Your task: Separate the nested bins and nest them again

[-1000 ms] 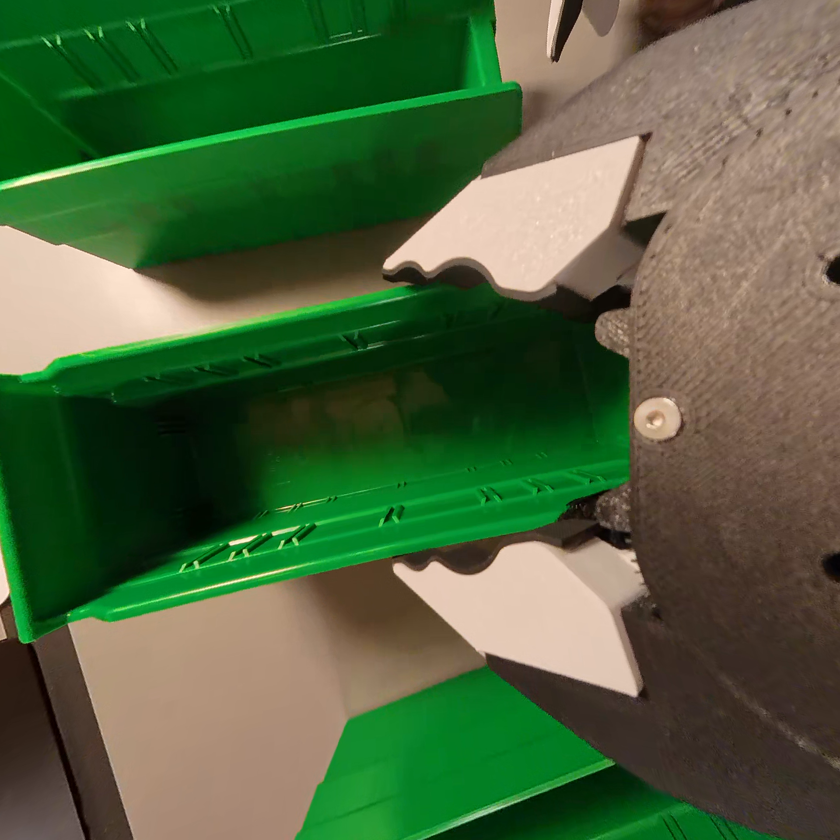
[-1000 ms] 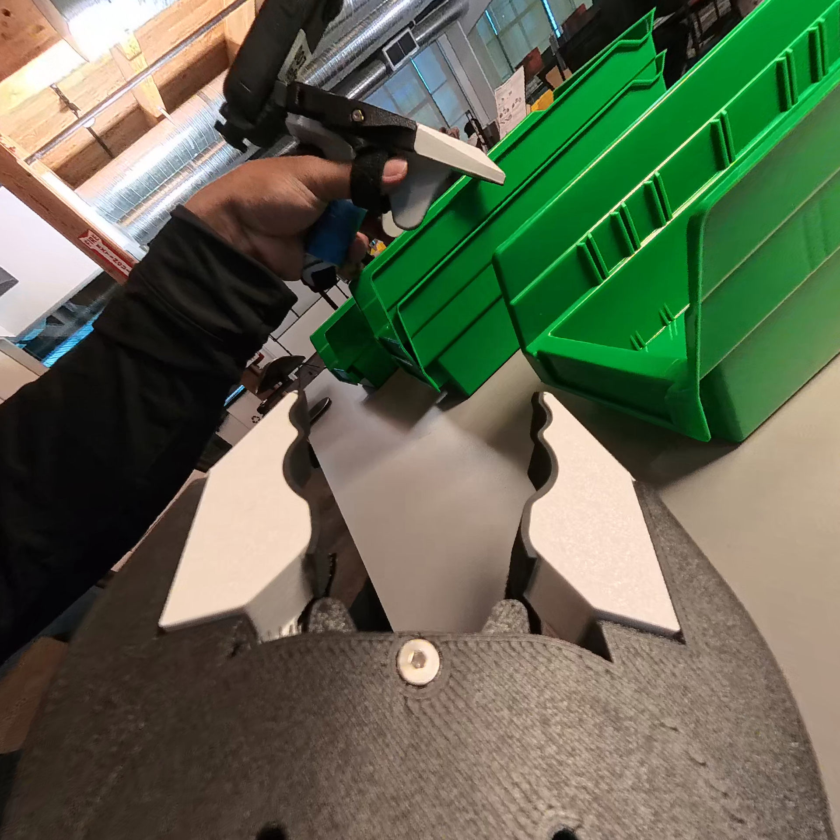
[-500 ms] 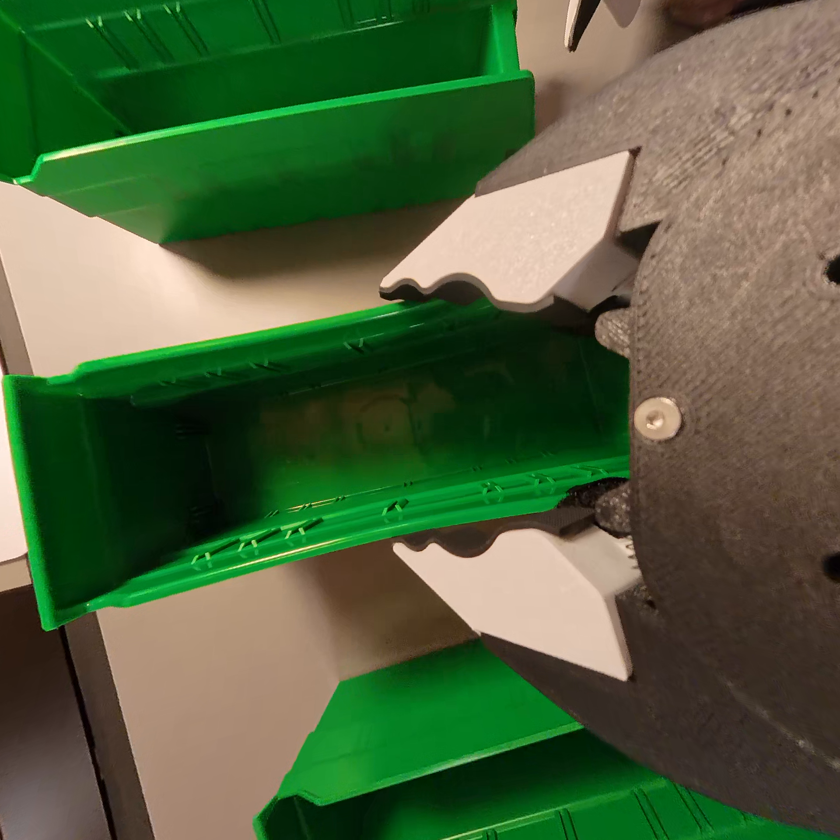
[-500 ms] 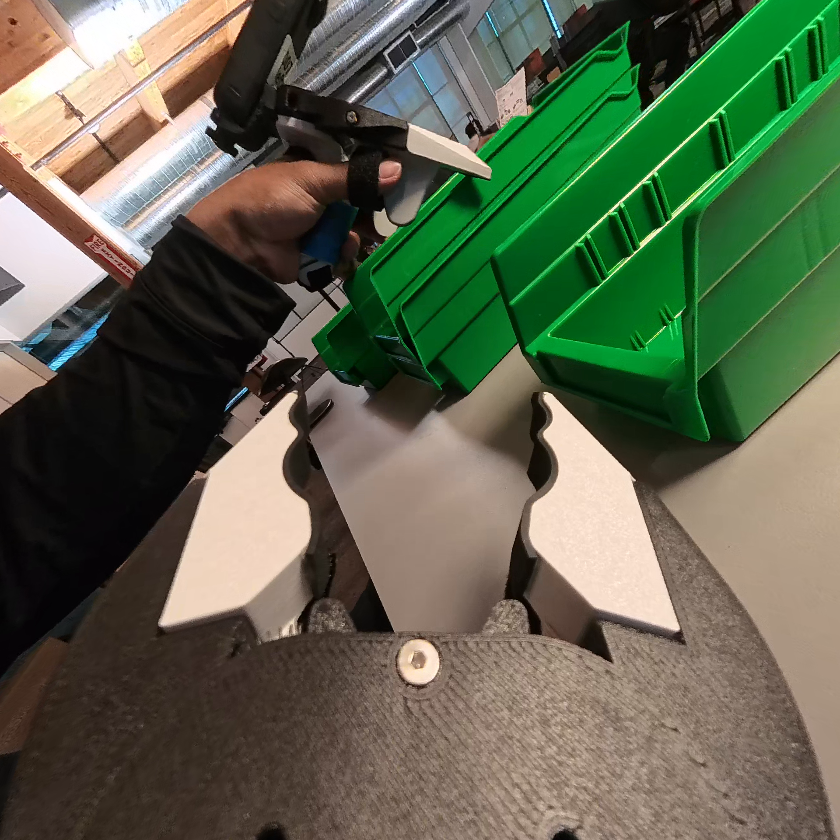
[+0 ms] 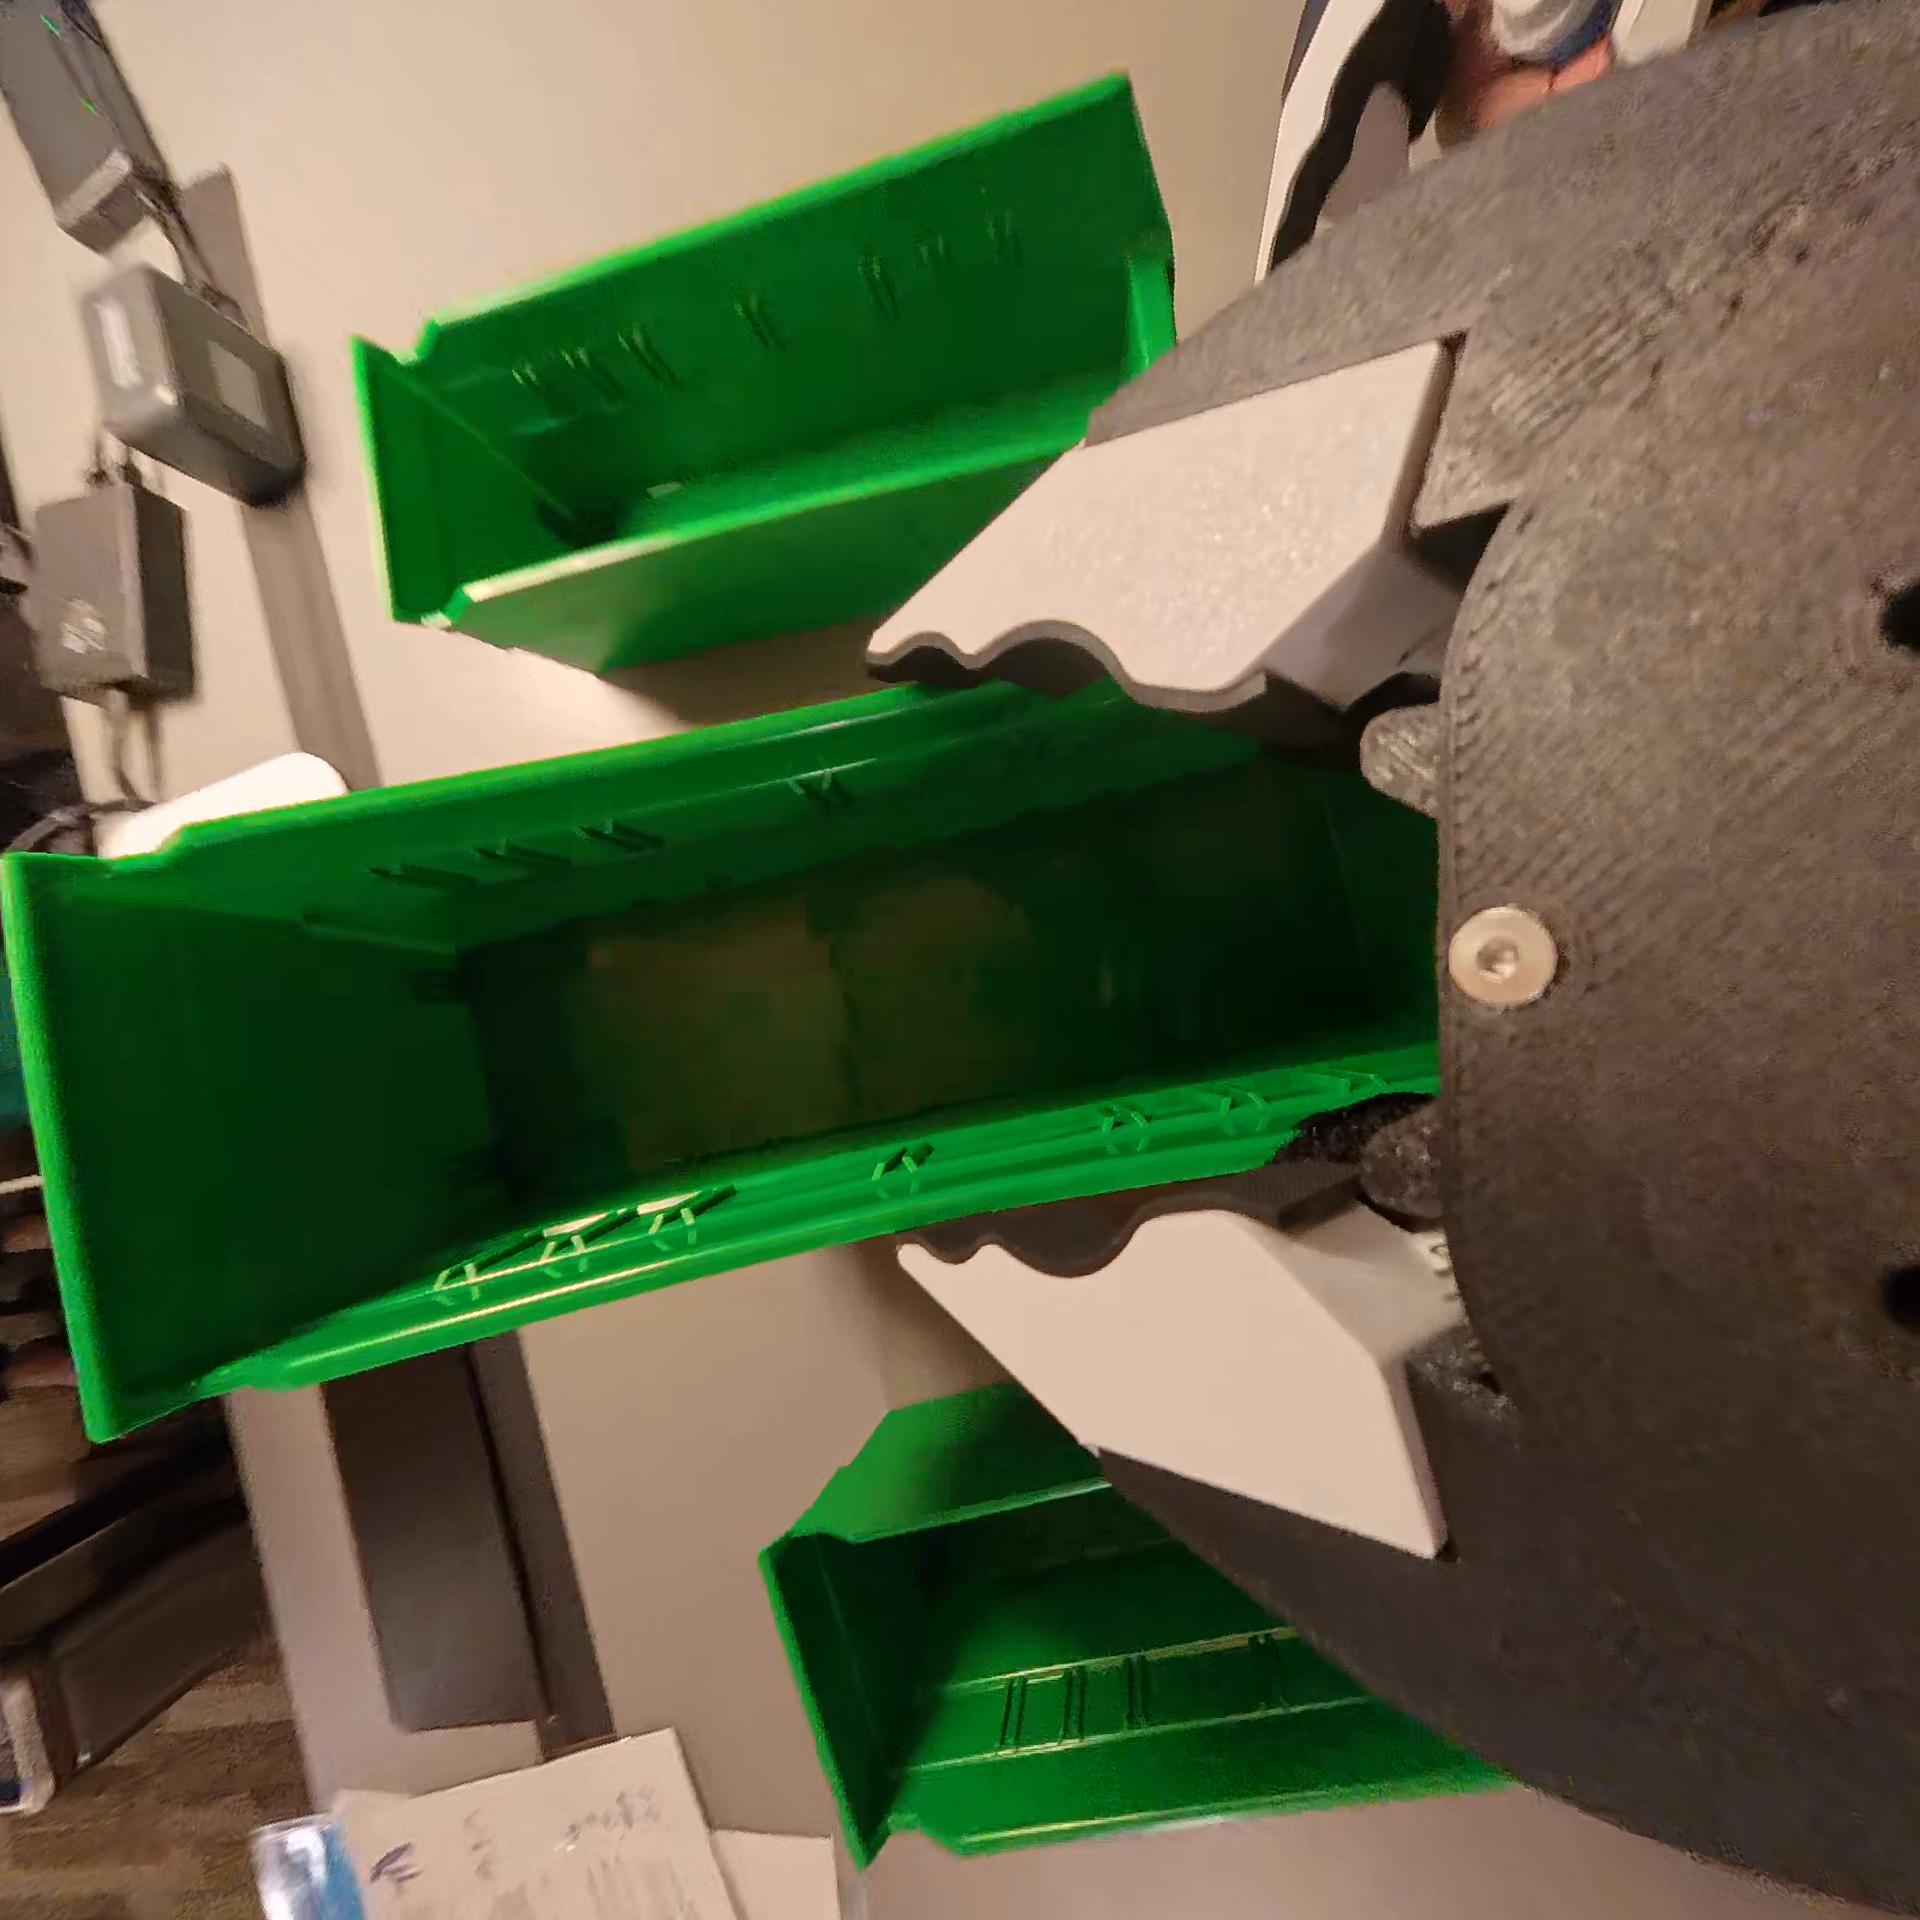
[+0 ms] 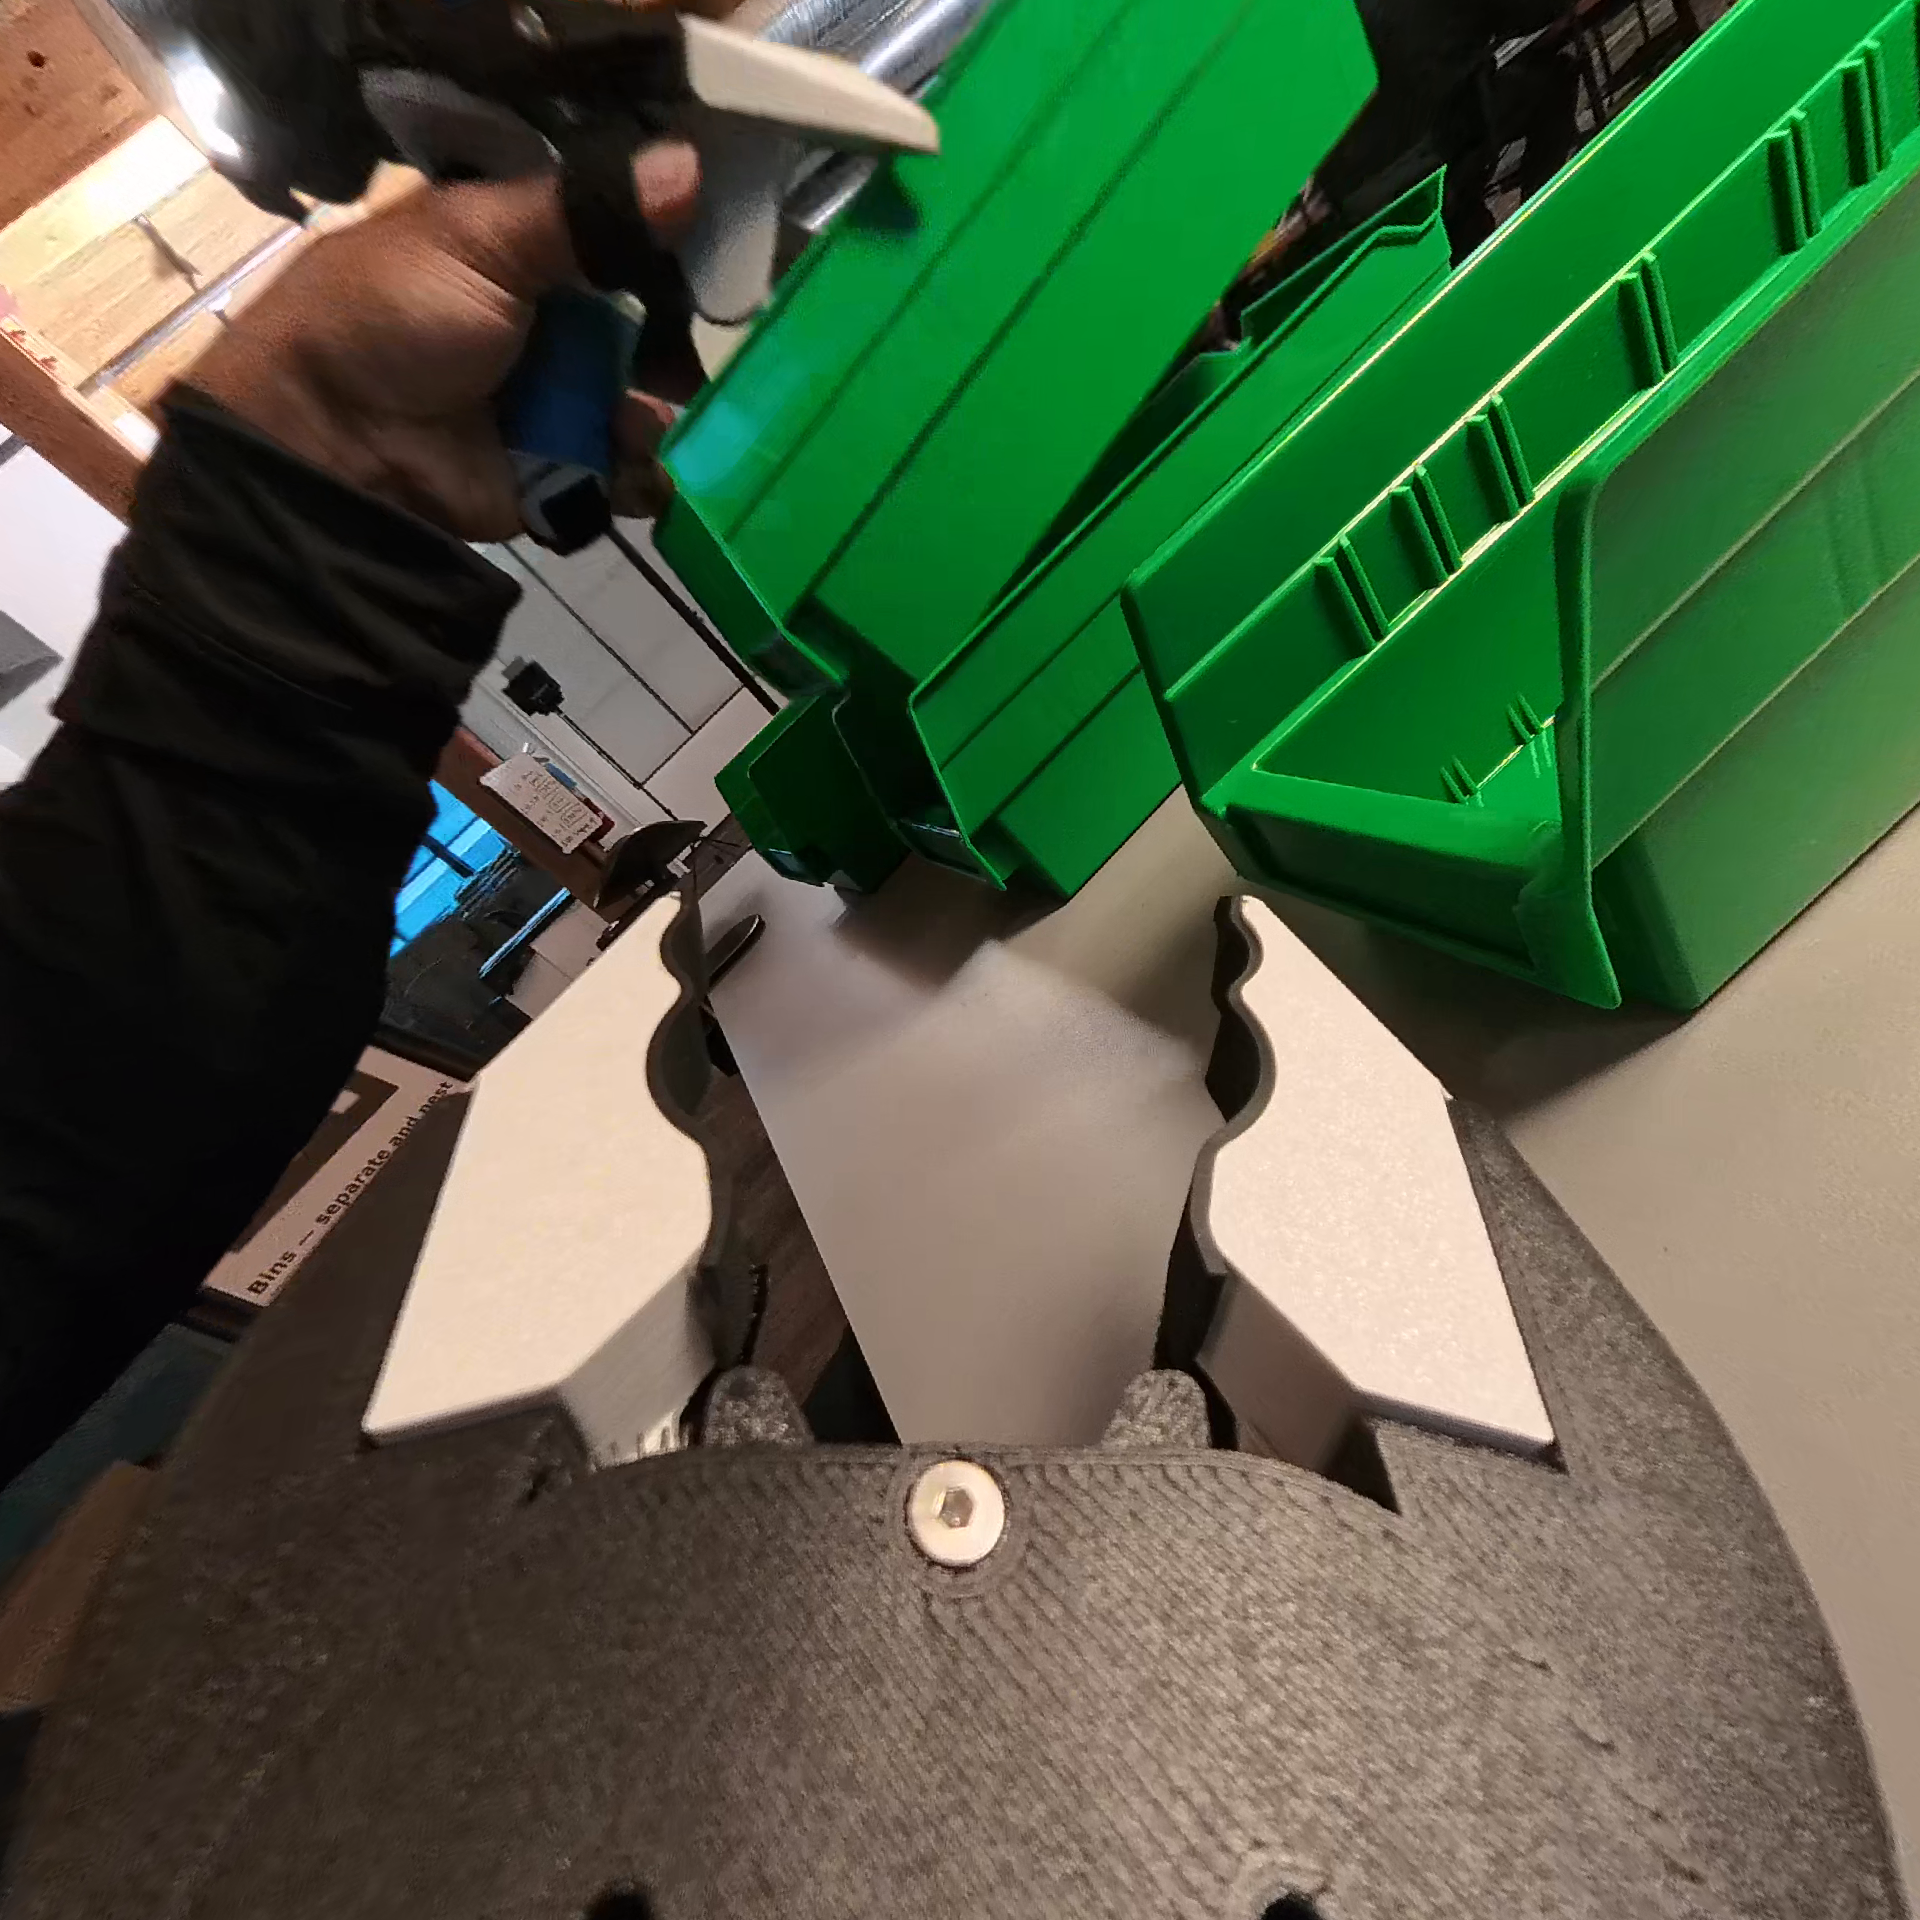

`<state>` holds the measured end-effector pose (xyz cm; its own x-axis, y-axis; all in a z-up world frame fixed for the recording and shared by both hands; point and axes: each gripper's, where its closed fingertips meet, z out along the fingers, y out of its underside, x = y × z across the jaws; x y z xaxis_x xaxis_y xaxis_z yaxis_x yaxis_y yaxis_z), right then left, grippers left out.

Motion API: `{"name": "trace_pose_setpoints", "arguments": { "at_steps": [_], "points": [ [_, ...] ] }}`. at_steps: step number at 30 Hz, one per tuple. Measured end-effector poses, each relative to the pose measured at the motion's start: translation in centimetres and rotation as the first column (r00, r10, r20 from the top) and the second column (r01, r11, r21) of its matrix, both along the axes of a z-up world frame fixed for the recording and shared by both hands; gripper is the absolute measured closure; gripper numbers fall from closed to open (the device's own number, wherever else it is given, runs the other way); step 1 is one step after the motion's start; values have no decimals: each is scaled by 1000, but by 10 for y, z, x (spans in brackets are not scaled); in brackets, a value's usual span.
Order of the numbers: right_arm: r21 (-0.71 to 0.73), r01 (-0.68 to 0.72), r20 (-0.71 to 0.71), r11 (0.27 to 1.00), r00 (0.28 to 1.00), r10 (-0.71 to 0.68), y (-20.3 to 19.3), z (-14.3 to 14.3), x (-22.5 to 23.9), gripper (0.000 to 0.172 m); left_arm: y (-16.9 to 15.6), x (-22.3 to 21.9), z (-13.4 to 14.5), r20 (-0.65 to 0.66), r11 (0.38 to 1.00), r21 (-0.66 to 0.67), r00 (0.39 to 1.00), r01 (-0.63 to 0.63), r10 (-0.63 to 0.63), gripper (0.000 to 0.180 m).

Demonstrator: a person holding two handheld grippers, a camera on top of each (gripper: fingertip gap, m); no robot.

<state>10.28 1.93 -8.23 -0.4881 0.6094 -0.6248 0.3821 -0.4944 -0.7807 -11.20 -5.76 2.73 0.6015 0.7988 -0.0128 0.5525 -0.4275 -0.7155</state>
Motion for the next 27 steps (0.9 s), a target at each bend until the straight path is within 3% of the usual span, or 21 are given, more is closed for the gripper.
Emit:
{"name": "trace_pose_setpoints", "arguments": {
  "at_steps": [4, 8, 19, 27],
  "points": [
    [2, 1, 4, 1000, 1000, -1, 0, 0, -1, 73, 29, 23, 27, -7, 995, 70, 998, 71, -70, 79],
    [1, 2, -5, 1000, 1000, -2, 0, 1, 1, 73, 65, 45, 30, 28, 980, 144, 989, 139, -145, 79],
    [-34, -8, -2, 999, 1000, 8, 2, 2, 1, 73, 96, 31, -49, 146, 994, 73, 985, 77, -87, 79],
    [-46, -4, -18, 999, 1000, 3, 4, 5, 2, 73, 144, 52, -73, 180, 986, 131, 975, 104, -127, 77]
  ]
}}
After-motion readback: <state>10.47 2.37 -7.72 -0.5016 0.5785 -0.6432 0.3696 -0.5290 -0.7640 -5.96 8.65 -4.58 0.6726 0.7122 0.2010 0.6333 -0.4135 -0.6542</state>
